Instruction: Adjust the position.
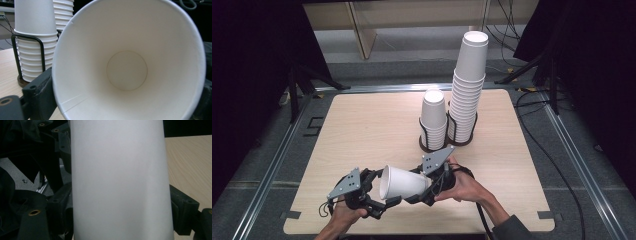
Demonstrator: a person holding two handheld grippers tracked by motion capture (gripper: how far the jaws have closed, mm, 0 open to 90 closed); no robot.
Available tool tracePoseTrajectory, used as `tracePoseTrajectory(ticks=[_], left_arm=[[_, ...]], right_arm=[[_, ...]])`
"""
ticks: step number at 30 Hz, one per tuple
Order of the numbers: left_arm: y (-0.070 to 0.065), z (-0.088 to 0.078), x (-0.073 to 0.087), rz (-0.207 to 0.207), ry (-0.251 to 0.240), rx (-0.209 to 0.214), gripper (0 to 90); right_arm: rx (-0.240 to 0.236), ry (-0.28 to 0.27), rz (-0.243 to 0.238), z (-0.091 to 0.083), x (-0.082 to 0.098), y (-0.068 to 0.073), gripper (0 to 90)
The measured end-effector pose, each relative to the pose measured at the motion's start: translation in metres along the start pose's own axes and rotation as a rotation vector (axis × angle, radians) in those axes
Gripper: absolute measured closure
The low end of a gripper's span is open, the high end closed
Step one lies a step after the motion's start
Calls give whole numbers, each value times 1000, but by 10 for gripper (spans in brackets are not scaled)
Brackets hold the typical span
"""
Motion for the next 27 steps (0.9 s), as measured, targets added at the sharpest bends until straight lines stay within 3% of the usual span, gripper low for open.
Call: tracePoseTrajectory(ticks=[7,12,15,19,20,21,22,25,27], left_arm=[[1,-1,0,28,23,-14,91],[4,-2,0,34,35,-31,104],[6,-3,0,42,49,-45,107],[5,-1,0,38,43,-49,110],[6,-2,2,45,72,-57,111],[6,-1,2,43,71,-61,111],[6,-2,3,45,79,-64,111],[7,0,3,38,71,-67,111],[9,-2,5,43,95,-84,111]], right_arm=[[24,46,31,0,6,-3,199],[109,136,-8,-7,12,-9,159],[143,159,-10,-11,11,-10,157],[176,184,-31,-14,8,-10,156],[182,188,-47,-14,8,-11,159],[191,198,-2,-14,10,-8,155],[186,198,-39,-13,9,-10,156],[198,206,-38,-9,11,-10,157],[203,215,-42,-7,12,-10,158]])
Point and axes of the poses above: each handheld gripper's, and its own axes: z roughly forward along the jaws, x roughly out of its underside, y roughly to its left, the point moved 10 cm from there along z, roughly forward along the jaws, and after that the axes turned 6 degrees about -y, right-handed, at the moved point
